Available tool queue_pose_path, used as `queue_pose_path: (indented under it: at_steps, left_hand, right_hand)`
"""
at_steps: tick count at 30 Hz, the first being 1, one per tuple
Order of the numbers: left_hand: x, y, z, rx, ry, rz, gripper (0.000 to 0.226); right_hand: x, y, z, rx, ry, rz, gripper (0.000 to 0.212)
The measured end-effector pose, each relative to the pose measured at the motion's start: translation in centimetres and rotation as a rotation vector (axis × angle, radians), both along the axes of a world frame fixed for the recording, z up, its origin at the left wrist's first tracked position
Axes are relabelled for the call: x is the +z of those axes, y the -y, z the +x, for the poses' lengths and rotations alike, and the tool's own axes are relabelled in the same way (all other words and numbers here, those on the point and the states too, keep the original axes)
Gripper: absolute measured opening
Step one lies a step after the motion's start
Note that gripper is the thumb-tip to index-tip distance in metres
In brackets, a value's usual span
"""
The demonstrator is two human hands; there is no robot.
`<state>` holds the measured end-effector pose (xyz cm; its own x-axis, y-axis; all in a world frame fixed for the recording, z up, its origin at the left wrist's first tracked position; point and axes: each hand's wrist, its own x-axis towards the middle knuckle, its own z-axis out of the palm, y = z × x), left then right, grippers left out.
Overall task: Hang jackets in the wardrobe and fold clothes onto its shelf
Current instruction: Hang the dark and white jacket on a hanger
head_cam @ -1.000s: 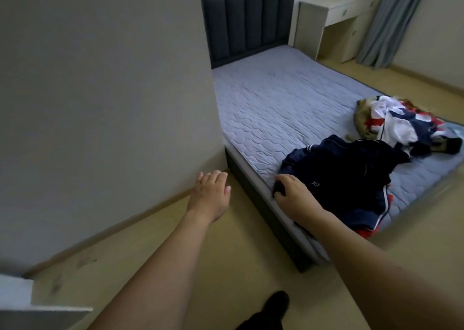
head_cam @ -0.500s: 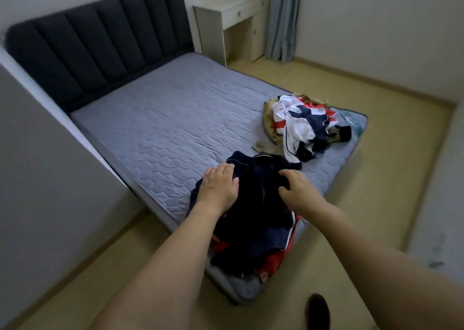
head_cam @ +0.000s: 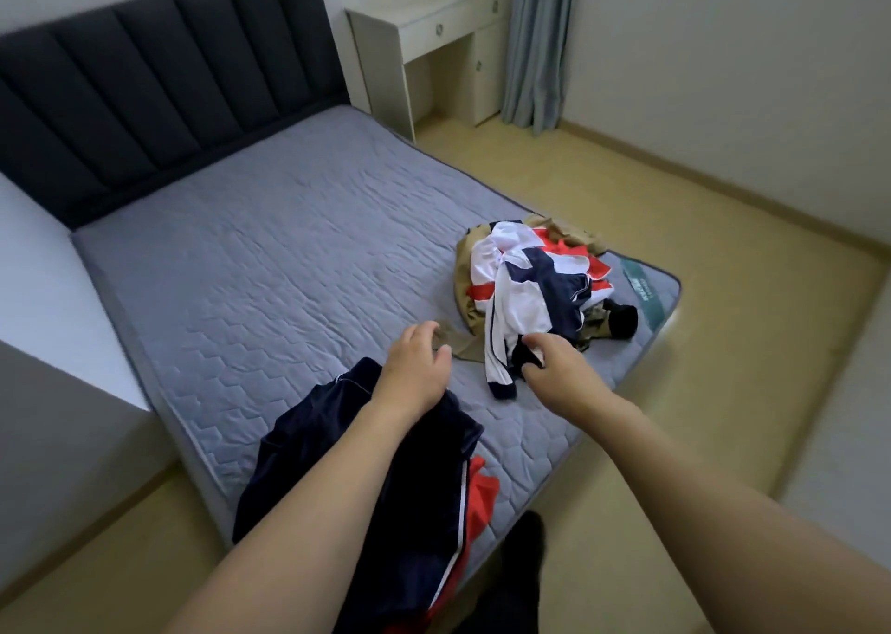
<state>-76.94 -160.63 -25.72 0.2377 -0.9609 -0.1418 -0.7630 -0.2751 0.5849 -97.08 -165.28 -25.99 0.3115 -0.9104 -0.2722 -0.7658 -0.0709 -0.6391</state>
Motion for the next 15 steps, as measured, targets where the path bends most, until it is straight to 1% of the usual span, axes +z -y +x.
queue_pose_path:
  at_steps: [3, 6, 8, 12, 13, 15]
  left_hand:
    - [-2.0, 7.2, -0.2, 0.037, -0.075, 0.069, 0.043]
    - [-3.8, 12.9, -0.1, 0.077, -0.125, 0.191, 0.043]
    - [-4.2, 17.4, -0.8, 0.120, -0.153, 0.257, 0.043]
    - [-4.2, 27.1, -2.8, 0.187, -0.213, 0.267, 0.038]
    - [-4.5, 29.5, -3.3, 0.187, -0.226, 0.272, 0.035]
    - [-6.4, 34.4, -4.1, 0.192, -0.246, 0.271, 0.025]
  right_hand:
    - [-1.6, 7.9, -1.5, -0.022, 0.021, 0.030, 0.042]
    - [-2.0, 14.2, -3.9, -0.026, -0.026, 0.070, 0.047]
    - [-2.0, 18.8, -5.5, -0.049, -0.038, 0.088, 0.040]
    - [-2.3, 29.5, -7.0, -0.060, -0.009, 0.123, 0.028]
    - [-3.1, 32.0, -7.1, -0.069, 0.009, 0.136, 0.030]
    - [-5.7, 37.1, -7.3, -0.098, 0.070, 0.198, 0.045]
